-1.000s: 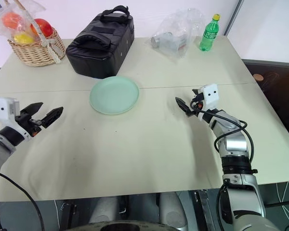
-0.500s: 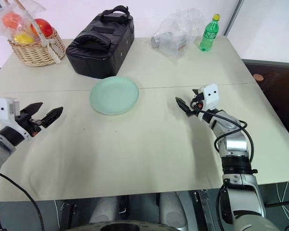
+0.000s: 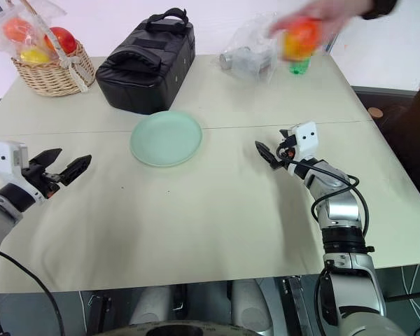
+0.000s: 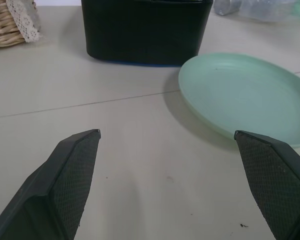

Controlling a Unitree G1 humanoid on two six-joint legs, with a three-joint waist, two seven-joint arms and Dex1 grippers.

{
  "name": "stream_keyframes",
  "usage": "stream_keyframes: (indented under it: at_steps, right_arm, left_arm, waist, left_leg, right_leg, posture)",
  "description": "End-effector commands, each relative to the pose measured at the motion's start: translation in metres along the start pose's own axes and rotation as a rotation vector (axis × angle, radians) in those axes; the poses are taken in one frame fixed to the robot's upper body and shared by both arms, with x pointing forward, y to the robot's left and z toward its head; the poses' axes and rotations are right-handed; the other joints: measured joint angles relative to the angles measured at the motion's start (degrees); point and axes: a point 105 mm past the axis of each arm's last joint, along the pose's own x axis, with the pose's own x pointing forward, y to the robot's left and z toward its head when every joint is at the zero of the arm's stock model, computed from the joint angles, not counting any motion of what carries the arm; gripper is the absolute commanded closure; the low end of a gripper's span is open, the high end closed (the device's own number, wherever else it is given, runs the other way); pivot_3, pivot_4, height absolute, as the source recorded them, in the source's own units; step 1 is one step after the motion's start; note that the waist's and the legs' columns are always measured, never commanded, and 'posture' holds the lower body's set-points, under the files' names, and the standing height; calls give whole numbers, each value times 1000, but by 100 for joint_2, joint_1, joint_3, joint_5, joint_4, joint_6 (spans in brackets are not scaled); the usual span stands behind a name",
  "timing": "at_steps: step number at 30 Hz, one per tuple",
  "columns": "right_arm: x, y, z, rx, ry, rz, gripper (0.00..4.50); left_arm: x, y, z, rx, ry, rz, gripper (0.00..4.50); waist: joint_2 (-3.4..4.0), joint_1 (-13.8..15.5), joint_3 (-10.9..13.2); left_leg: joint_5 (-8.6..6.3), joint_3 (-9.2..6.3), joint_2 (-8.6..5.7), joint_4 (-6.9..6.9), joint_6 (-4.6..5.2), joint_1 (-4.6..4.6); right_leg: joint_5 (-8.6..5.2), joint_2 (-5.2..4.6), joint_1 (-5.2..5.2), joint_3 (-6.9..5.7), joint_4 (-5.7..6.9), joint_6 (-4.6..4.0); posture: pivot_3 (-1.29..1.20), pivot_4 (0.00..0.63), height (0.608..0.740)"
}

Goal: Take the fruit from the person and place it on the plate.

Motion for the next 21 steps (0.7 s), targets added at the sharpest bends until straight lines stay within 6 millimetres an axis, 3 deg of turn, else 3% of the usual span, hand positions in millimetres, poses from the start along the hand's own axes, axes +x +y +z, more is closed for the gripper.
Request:
stream_keyframes:
  at_steps: [1,6,13,18,20,21]
  right_arm:
    - [1,2,11,-20,-43,2,36]
    - [2,2,10,-21,-40,4,36]
    - [2,1,10,-24,-40,0,36]
    - [1,0,14,1,-55,-8,36]
    - [0,1,27,81,-99,0,36]
    - [-2,4,45,150,-138,26,36]
  left_arm:
    - [-3,-3,30,73,-60,-41,0]
    - [-15,-14,72,130,-73,-202,0]
    - [-32,-35,105,135,-41,-415,0]
    - [-30,-39,107,137,-17,-446,0]
    - [-26,-36,103,134,-12,-432,0]
    - [-24,-35,100,135,-5,-421,0]
  waist:
    - [0,2,0]
    - [-1,-6,1]
    - [1,-9,2]
    - [2,-10,2]
    - [2,-10,2]
    - [5,-9,4]
  left_leg:
    - [0,0,0,0,0,0]
    - [0,0,0,0,0,-1]
    - [0,-1,1,-1,0,1]
    - [0,0,0,0,0,1]
    - [0,-1,1,-1,0,1]
    - [0,-1,1,-1,0,1]
  right_leg:
    - [0,1,0,0,0,0]
    - [0,1,0,-1,-1,0]
    - [-1,3,0,-1,0,0]
    - [-1,2,0,0,0,0]
    - [-1,5,0,-1,1,0]
    - [-1,5,0,0,1,-1]
  posture:
    - [0,150,740]
    - [0,150,740]
    - [0,150,740]
    - [0,150,740]
    - [0,150,740]
    - [0,150,740]
